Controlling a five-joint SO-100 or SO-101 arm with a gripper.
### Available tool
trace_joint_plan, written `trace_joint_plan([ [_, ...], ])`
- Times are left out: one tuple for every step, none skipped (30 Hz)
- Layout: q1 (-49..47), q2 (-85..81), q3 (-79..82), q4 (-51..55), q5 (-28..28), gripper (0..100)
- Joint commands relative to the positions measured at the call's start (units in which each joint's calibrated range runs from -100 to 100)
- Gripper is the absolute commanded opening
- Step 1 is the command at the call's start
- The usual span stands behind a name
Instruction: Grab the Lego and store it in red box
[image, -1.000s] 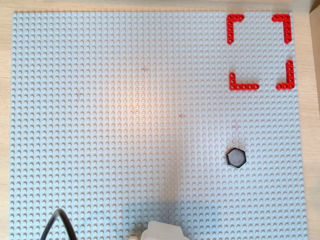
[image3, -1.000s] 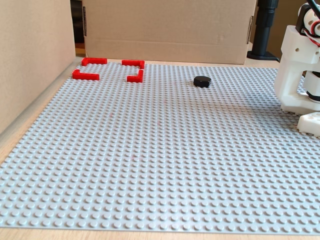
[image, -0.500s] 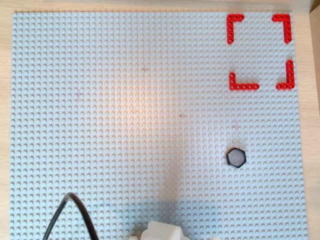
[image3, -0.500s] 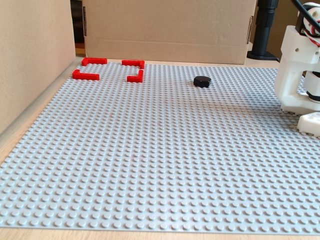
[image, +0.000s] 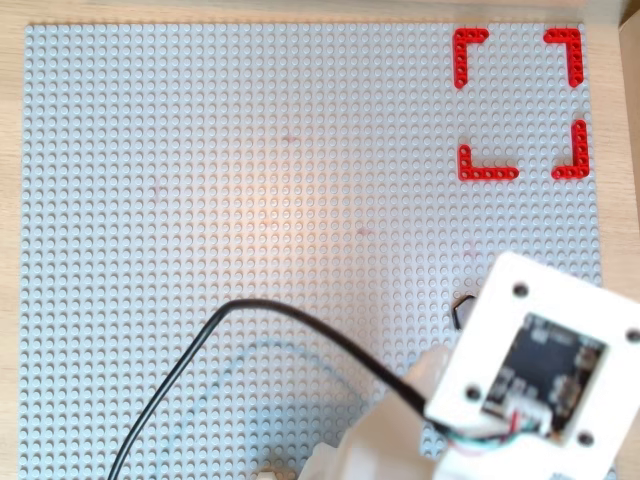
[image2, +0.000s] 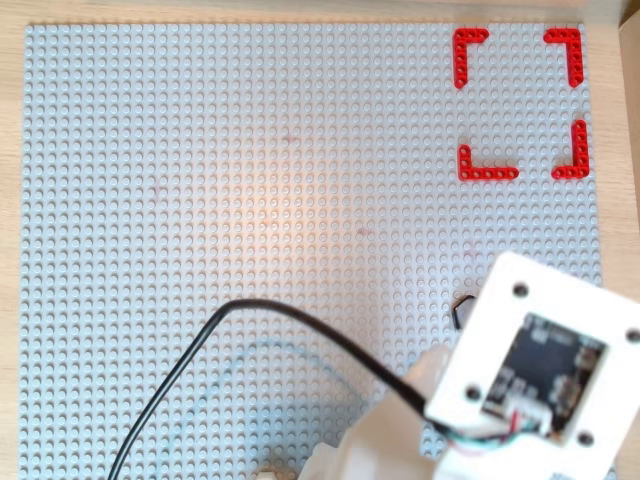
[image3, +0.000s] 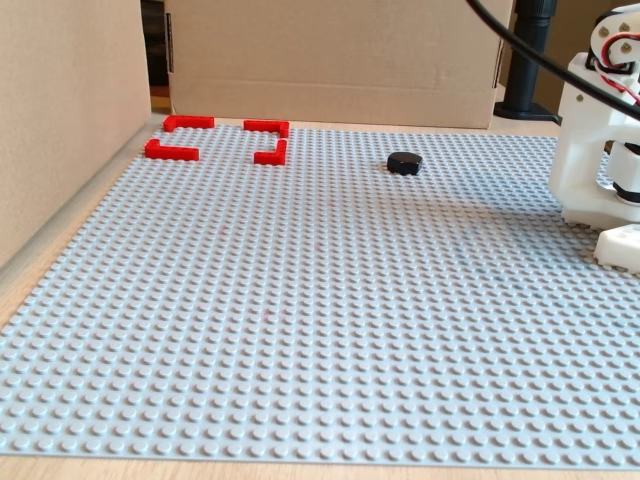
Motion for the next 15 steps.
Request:
trace_joint_plan([
  [0.98,7.3,4.56,-3.81,1.19,11],
  [1.57,9.08,5.74,-5.04,1.24,11],
  [2.32,10.95,6.92,-6.53,1.45,11],
  [3.06,12.73,7.74,-7.76,2.07,11],
  [3.81,14.42,8.47,-8.9,2.8,11],
  [4.55,16.03,9.28,-10.12,3.48,11],
  [5.29,17.39,10.19,-11.35,4.21,11],
  [6.11,18.49,11.1,-12.41,5.04,11],
  [6.93,19.34,12.1,-13.37,5.77,11],
  [7.68,20.19,13.01,-14.34,6.34,11],
  [8.27,20.78,14.01,-15.48,6.61,11],
  [8.72,21.29,15.19,-16.97,6.71,11],
  [9.02,21.54,16.47,-18.55,6.71,11],
  [9.09,21.8,18.1,-20.04,6.71,11],
  [8.94,22.05,19.83,-21.35,6.71,13],
])
